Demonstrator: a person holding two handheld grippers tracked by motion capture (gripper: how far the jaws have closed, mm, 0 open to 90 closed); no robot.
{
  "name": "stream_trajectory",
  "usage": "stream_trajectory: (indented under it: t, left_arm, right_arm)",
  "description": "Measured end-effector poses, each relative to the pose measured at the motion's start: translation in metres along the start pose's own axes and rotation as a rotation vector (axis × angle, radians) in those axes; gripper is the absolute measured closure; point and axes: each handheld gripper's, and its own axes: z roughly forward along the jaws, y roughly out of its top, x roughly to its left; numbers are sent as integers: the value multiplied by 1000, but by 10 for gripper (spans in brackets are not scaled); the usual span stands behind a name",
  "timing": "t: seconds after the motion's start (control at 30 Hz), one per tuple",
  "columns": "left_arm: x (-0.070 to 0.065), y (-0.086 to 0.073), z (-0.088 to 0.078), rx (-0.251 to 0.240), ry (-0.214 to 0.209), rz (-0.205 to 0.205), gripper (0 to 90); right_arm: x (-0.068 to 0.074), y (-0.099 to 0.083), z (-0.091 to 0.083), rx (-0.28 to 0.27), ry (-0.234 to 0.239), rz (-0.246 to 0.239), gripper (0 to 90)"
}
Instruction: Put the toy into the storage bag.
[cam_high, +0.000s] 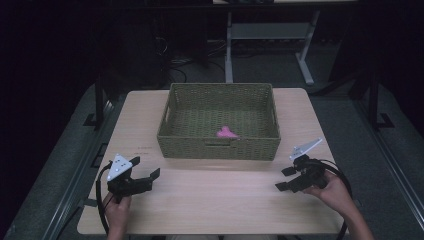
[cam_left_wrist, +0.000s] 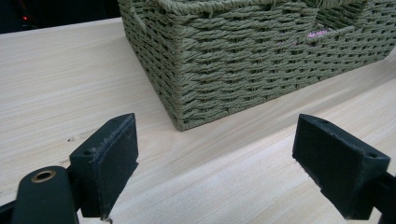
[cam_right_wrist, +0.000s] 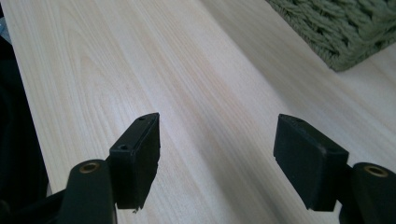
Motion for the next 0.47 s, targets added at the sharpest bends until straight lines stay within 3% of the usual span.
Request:
stream_trajectory:
  t: [0.33,0.47]
  left_arm:
    - [-1,0,1,-2,-4,3,138]
    - [-2,0,1,-1,-1,8,138]
  right_arm:
    - [8,-16,1,-8,-9,19,299]
    - [16,-20,0,-18,-34,10,287]
